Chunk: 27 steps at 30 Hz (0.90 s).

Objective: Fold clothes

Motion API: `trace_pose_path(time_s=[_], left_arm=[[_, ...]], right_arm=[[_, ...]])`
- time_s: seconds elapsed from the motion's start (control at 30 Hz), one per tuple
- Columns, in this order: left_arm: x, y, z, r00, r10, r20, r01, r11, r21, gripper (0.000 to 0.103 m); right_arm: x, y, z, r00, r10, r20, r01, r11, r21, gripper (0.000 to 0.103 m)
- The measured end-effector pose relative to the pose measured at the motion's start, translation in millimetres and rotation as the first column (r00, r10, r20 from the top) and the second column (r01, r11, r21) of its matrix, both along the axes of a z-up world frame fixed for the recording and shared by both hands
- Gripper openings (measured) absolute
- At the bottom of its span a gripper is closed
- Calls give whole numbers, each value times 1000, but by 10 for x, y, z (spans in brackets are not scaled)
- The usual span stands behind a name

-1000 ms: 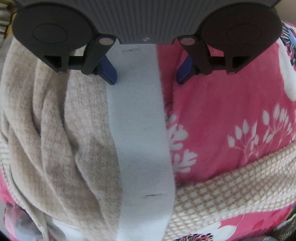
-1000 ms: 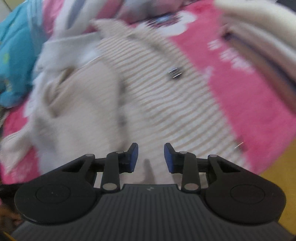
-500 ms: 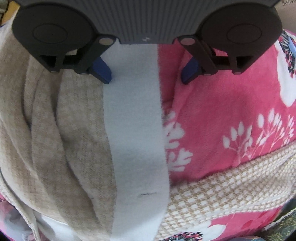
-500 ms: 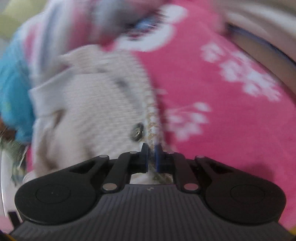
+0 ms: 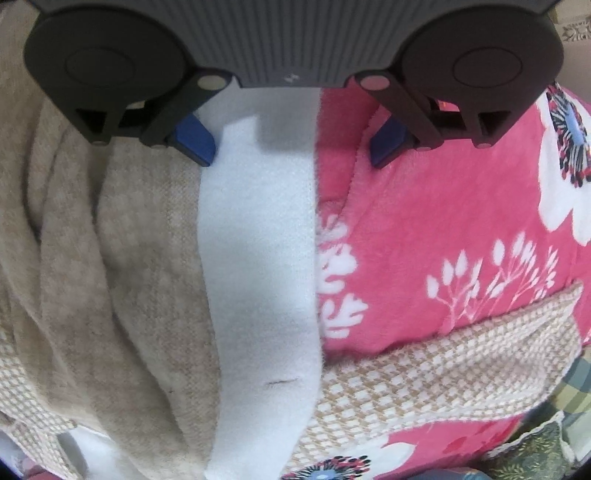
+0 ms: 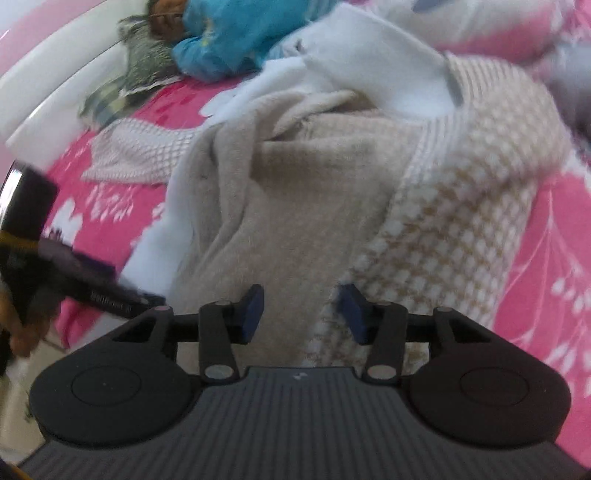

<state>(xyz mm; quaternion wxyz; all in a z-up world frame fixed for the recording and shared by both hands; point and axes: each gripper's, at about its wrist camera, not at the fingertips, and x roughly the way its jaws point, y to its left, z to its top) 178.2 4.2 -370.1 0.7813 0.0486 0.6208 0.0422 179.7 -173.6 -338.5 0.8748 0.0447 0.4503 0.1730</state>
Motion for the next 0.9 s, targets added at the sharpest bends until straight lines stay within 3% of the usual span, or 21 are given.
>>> trace_pose_path(time_s=[0.1,0.2,0.27,0.33,0.4,0.47,0.53,0.63,0.67,0.7,0.73,0.77,0.8,0.9], left_arm=[[-78,-67,36,1000,13,12,-13,1000,6,93],[-124,-151,46,999,25,23,-25,1000,5,94],[-157,-199,59,999,31,32,-32,999,3,94],[-197,-238,74,999,36,41,-36,999,3,94],[-256,-258,93,998,37,48,-38,999,4,94],[-279,-269,124,998,39,53,-40,999,5,95],[-317,-301,148,997,43,59,-43,999,3,96],[-382,-308,164,996,55,67,-55,999,0,98],[-410,-294,168,996,58,70,-58,998,0,98],[-322,-142,125,996,58,72,-58,998,-2,98],[-190,60,65,996,57,74,-57,998,-5,98],[-59,262,4,996,56,76,-56,998,-8,98],[-15,339,-25,995,57,79,-56,998,-11,98],[-14,355,-46,994,63,85,-62,998,-14,98]], right_arm=[[-108,-294,142,999,-44,-18,44,999,6,46],[-248,-894,280,976,-192,-104,207,964,169,51],[-375,-1354,183,923,-329,-200,376,880,288,52],[-469,-1738,32,850,-435,-296,520,780,347,52],[-478,-1961,-77,808,-480,-342,584,724,366,53],[-422,-2037,-128,801,-477,-362,596,693,405,53],[-292,-1946,-113,832,-423,-360,551,709,441,55],[-139,-1612,-63,901,-277,-335,406,809,425,56],[-132,-1473,-66,915,-230,-330,352,855,382,53],[-152,-1365,-73,924,-203,-325,311,892,328,49],[-204,-1315,-74,928,-200,-313,294,912,286,30],[-263,-1345,-73,925,-223,-307,309,913,266,20],[-314,-1446,-78,908,-267,-321,357,897,262,18],[-494,-1868,-123,822,-423,-381,535,802,264,11]])
